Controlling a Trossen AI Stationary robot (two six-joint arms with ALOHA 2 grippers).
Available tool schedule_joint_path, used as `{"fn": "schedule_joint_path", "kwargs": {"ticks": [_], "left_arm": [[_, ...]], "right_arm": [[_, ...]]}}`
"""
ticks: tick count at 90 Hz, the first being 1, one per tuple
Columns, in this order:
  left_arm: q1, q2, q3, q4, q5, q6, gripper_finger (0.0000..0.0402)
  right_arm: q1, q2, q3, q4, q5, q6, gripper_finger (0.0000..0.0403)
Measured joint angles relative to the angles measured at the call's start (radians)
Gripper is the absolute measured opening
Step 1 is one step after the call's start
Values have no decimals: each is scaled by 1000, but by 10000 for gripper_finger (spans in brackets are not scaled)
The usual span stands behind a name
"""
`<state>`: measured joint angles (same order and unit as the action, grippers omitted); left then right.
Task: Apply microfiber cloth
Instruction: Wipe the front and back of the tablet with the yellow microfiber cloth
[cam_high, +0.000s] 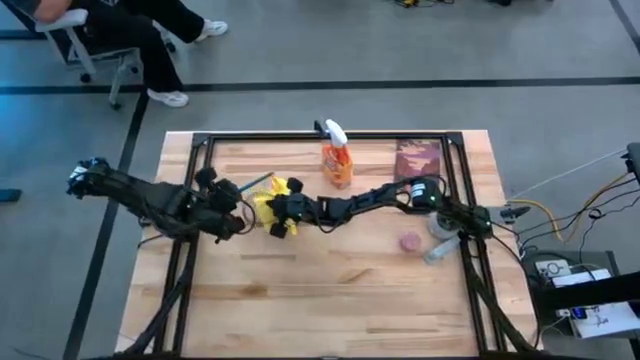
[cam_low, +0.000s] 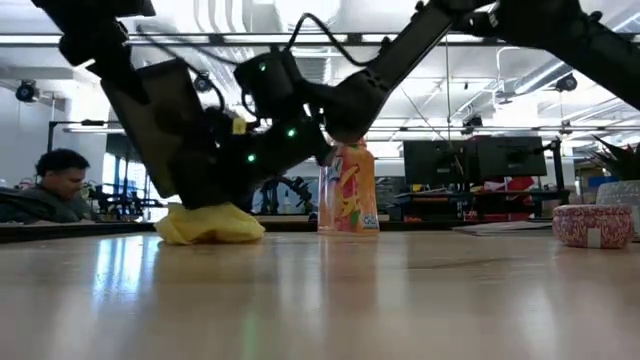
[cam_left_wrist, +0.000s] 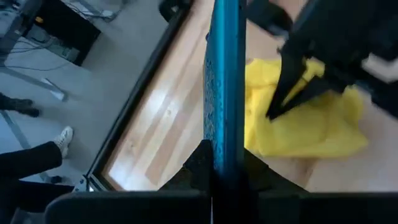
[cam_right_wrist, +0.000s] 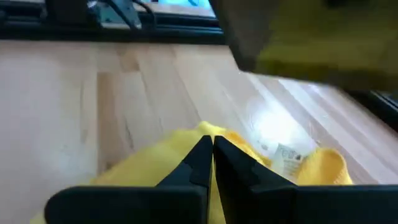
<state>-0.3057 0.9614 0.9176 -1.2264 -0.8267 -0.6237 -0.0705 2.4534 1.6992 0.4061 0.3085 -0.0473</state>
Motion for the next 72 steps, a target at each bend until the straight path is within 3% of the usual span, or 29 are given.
{"fn": "schedule_joint_path", "kwargs": {"ticks": [20, 39, 58, 72], "left_arm": [[48, -33, 0, 4, -5, -7, 8], [71, -45, 0, 5, -12, 0, 8], [71, -45, 0, 5, -13, 0, 9], [72, -46, 0, 11, -16, -15, 9]], "right_arm": [[-30, 23, 44, -147, -8, 65, 0], [2, 22, 52, -170, -163, 87, 0], [39, -57, 64, -224, -213, 30, 0], [71, -144, 66, -355, -255, -42, 0]]}}
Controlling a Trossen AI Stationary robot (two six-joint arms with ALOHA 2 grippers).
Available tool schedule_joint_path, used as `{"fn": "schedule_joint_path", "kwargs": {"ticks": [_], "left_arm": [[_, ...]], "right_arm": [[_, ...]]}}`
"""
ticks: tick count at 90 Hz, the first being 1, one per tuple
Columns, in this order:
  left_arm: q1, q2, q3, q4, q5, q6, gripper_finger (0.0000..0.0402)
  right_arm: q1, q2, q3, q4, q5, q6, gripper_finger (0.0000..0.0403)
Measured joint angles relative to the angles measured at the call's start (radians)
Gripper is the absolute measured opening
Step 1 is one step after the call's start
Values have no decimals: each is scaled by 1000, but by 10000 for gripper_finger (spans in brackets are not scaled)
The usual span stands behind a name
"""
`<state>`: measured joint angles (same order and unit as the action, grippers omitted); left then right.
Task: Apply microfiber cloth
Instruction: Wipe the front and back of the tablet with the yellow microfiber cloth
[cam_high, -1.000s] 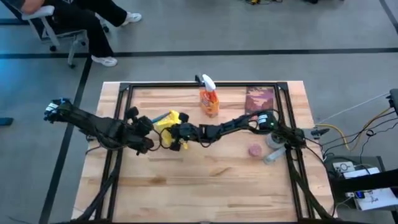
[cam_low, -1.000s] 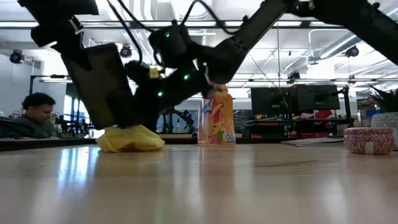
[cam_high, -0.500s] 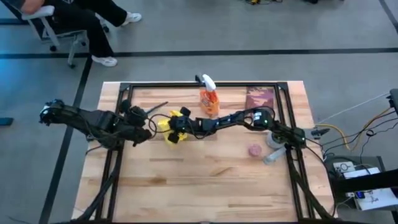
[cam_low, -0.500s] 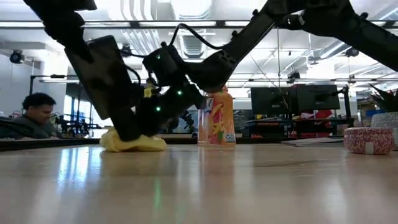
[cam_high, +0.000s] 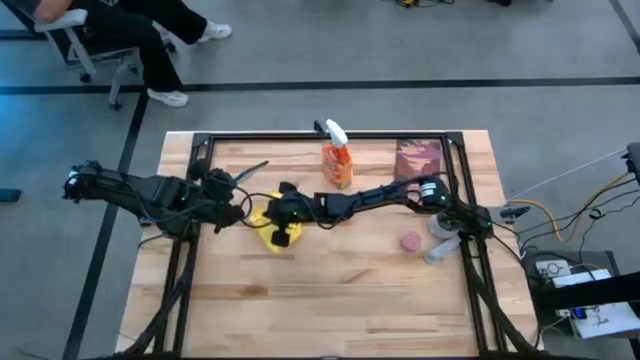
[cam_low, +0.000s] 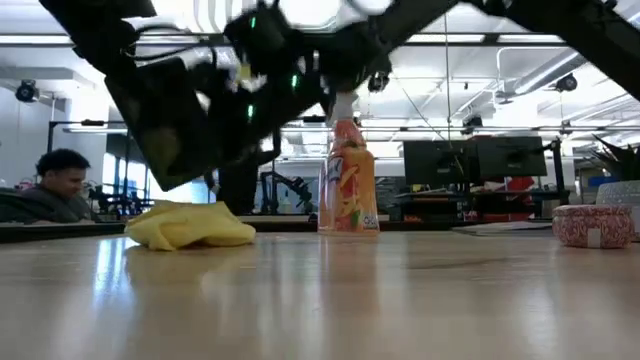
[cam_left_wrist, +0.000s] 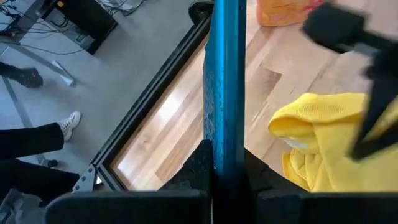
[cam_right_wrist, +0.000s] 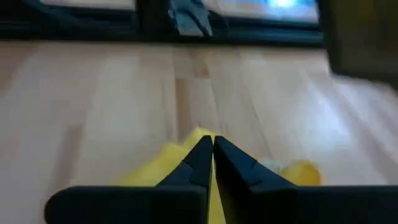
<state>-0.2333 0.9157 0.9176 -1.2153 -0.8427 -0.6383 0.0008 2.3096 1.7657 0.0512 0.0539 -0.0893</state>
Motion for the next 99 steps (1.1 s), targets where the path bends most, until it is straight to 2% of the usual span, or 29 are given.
{"fn": "schedule_joint_path", "kwargs": {"ticks": [9, 16, 25, 46, 75, 86, 99], "left_arm": [[0, 1, 0, 4, -10, -4, 9], [0, 2, 0, 23, -12, -4, 9], [0, 3, 0, 45, -12, -3, 9], [0, 5, 0, 49, -10, -4, 9], [0, 5, 0, 73, -8, -4, 9], [0, 5, 0, 72, -13, -4, 9], [0, 8, 0, 73, -8, -4, 9]], "right_arm": [[17, -7, -1, -62, -88, -34, 0], [23, 8, -2, -67, -90, -24, 0], [21, 62, -2, -20, -56, 0, 0], [-21, 175, 6, 127, 155, 71, 0], [-138, 250, 63, 269, 172, 211, 0], [-162, 275, 134, 264, 194, 211, 0], [-184, 329, 238, 162, 204, 221, 0]]}}
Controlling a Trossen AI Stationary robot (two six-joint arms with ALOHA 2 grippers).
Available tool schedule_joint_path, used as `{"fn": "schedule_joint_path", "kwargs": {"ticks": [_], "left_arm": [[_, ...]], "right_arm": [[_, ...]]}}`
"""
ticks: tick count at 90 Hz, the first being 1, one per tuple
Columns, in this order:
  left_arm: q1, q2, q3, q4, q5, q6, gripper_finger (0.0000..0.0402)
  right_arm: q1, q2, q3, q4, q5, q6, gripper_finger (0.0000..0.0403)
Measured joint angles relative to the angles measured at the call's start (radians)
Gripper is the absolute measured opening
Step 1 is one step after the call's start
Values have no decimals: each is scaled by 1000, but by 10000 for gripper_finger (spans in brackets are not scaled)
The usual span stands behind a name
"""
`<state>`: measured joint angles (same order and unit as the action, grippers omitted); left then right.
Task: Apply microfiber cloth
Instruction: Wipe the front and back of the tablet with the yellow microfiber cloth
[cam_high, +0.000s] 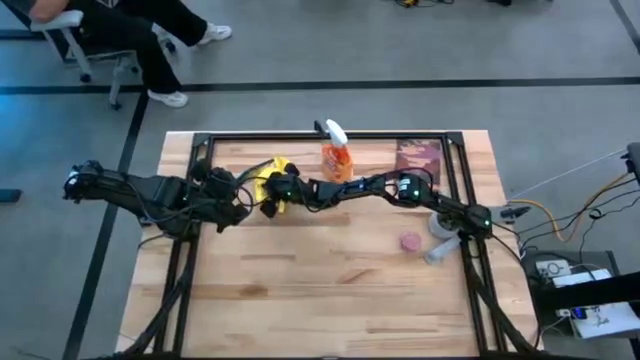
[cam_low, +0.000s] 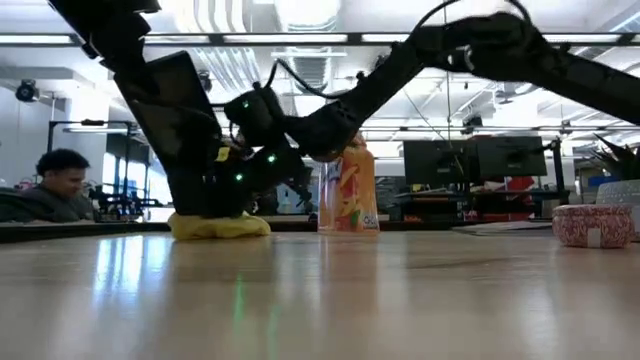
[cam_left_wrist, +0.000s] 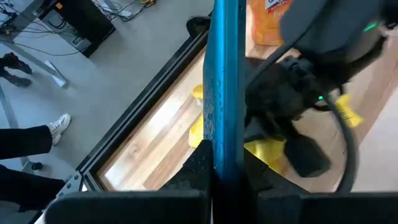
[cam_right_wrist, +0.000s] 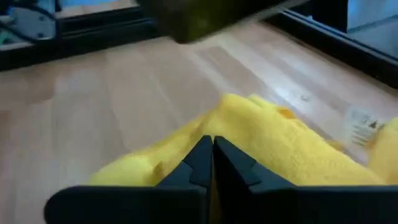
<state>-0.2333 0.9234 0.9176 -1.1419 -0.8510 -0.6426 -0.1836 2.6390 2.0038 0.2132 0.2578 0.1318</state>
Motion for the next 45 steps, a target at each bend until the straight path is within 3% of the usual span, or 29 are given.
{"fn": "schedule_joint_path", "kwargs": {"ticks": [27, 45], "left_arm": [[0, -3, 0, -6, 12, 1, 9], [0, -1, 0, -6, 27, 1, 9]], "right_arm": [[17, 0, 103, -316, 121, 35, 0], [62, -12, 139, -589, 336, 90, 0]]}}
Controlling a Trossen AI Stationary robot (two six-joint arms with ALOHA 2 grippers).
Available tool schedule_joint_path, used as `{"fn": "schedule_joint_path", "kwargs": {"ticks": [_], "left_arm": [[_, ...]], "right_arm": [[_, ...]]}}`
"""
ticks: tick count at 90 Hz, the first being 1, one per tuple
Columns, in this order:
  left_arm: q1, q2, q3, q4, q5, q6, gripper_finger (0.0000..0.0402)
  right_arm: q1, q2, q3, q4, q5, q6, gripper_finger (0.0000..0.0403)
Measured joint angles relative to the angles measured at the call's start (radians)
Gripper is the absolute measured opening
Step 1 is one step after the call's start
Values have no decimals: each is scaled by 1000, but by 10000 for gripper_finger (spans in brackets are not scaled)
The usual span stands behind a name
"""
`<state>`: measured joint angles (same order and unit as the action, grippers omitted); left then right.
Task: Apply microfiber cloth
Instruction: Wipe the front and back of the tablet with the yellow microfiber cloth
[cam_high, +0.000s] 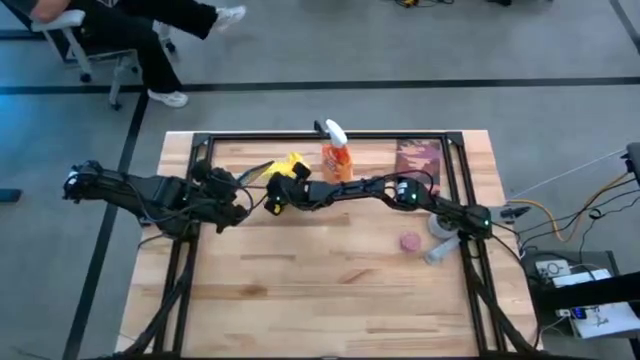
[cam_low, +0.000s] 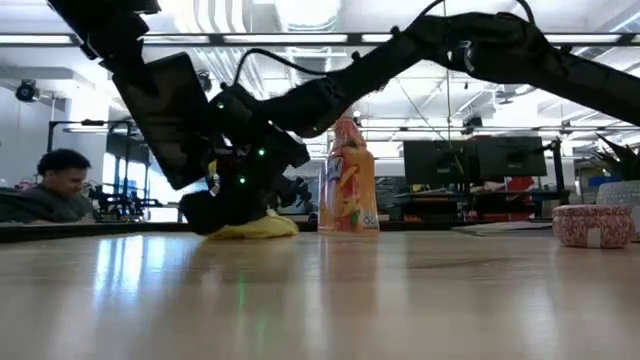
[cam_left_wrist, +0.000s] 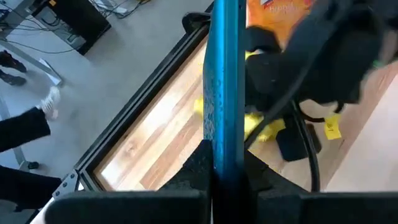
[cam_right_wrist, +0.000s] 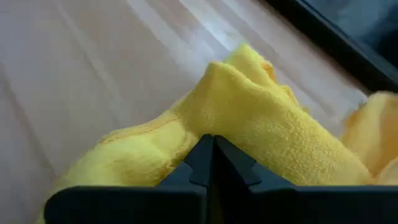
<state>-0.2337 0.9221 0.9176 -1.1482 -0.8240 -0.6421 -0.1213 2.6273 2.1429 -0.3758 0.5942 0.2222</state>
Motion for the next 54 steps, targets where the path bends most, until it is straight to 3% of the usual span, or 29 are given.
{"fn": "schedule_joint_path", "kwargs": {"ticks": [19, 33, 54], "left_arm": [[0, 1, 0, -1, 2, 0, 9], [0, 2, 0, -3, 39, -3, 9], [-1, 7, 0, -2, 50, -7, 9]], "right_arm": [[70, -8, 2, -241, 85, 141, 0], [146, -8, 1, -335, 91, 219, 0], [304, -16, -2, -379, -2, 233, 0]]}}
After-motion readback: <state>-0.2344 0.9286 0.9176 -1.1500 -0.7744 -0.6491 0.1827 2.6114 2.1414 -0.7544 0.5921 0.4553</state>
